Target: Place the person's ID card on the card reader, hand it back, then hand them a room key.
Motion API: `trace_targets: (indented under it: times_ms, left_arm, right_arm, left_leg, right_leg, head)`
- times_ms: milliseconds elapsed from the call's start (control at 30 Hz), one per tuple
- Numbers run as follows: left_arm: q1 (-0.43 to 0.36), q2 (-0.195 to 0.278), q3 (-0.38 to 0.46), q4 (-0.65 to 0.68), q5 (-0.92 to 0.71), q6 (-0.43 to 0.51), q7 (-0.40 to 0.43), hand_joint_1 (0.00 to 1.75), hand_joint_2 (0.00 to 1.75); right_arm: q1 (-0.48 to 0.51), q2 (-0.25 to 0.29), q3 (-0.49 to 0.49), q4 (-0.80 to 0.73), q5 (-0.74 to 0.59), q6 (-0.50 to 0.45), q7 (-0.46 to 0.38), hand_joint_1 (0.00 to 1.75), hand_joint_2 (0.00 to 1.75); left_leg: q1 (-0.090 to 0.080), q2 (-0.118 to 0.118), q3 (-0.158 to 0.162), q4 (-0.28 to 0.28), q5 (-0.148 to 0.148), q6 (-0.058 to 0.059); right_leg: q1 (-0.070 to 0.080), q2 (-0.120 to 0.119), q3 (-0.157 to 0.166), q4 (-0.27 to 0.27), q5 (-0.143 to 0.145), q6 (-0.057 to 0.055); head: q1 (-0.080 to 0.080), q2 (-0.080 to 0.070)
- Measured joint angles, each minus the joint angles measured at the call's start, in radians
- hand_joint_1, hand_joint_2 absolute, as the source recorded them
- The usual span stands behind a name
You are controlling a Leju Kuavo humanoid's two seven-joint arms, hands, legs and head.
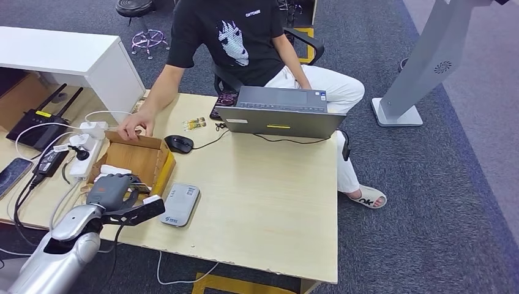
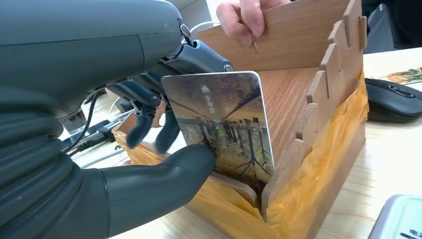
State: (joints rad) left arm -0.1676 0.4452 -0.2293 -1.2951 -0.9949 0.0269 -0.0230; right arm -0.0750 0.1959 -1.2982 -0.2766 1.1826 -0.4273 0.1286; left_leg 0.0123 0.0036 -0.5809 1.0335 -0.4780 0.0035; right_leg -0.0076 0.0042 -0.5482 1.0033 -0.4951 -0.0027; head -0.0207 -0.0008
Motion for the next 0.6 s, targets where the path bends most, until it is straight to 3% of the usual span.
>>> trace_targets:
  times_ms: [600]
  left_arm:
    - [-0.031, -0.023, 0.012, -0.017, -0.012, 0.055, -0.003, 1.75, 1.75]
  right_arm:
    - [0.000, -0.005, 0.004, 0.000, 0.010, -0.005, -0.010, 0.00, 1.75]
  left_leg:
    - [0.000, -0.001, 0.000, 0.000, 0.000, 0.000]
  right_leg:
    - [0.000, 0.000, 0.000, 0.000, 0.000, 0.001]
  head:
    - [0.000, 0.000]
